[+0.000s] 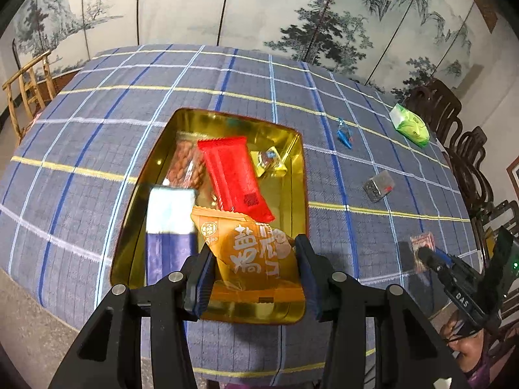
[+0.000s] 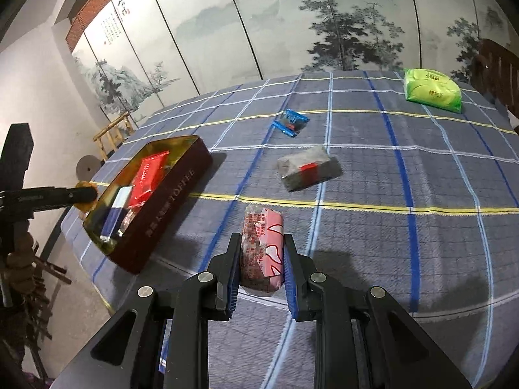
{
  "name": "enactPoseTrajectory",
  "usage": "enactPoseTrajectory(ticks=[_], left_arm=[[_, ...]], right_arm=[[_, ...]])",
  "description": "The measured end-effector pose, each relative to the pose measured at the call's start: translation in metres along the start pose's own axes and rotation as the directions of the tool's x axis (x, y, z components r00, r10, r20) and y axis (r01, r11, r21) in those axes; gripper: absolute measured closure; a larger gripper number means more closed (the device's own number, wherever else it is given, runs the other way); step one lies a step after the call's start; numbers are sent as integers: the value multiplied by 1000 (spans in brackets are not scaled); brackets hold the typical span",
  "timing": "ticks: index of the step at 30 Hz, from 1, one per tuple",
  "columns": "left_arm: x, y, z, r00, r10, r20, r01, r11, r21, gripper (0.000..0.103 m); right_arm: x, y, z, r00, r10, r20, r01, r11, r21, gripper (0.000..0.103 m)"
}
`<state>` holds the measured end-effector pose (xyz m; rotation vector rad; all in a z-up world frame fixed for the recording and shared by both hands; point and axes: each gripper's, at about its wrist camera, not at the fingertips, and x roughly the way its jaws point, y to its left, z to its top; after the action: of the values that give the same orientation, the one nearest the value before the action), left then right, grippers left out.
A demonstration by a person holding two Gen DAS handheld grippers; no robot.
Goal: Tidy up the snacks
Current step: 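Carry the orange packet toward the tin while the right gripper grasps the pink packet, then lower the orange packet into the tin and open the left gripper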
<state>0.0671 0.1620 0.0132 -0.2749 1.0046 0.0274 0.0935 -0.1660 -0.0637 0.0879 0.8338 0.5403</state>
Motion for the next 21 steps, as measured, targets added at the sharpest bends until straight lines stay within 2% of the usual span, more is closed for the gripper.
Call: enactPoseTrajectory(ticks=[8, 17, 21], left_arm=[[24, -14, 25, 1000, 7, 10, -8, 998, 61, 61], [62, -14, 51, 999, 54, 0, -54, 995, 82, 61], [75, -15, 59, 999, 51, -8, -50, 994, 94, 61]], right_arm=[[0, 3, 0, 1000, 9, -5, -9, 1000, 10, 78], [3, 4, 0, 1000, 18, -15, -17, 1000, 20, 78], [4, 3, 1, 1000, 19, -14, -19, 1000, 24, 78]])
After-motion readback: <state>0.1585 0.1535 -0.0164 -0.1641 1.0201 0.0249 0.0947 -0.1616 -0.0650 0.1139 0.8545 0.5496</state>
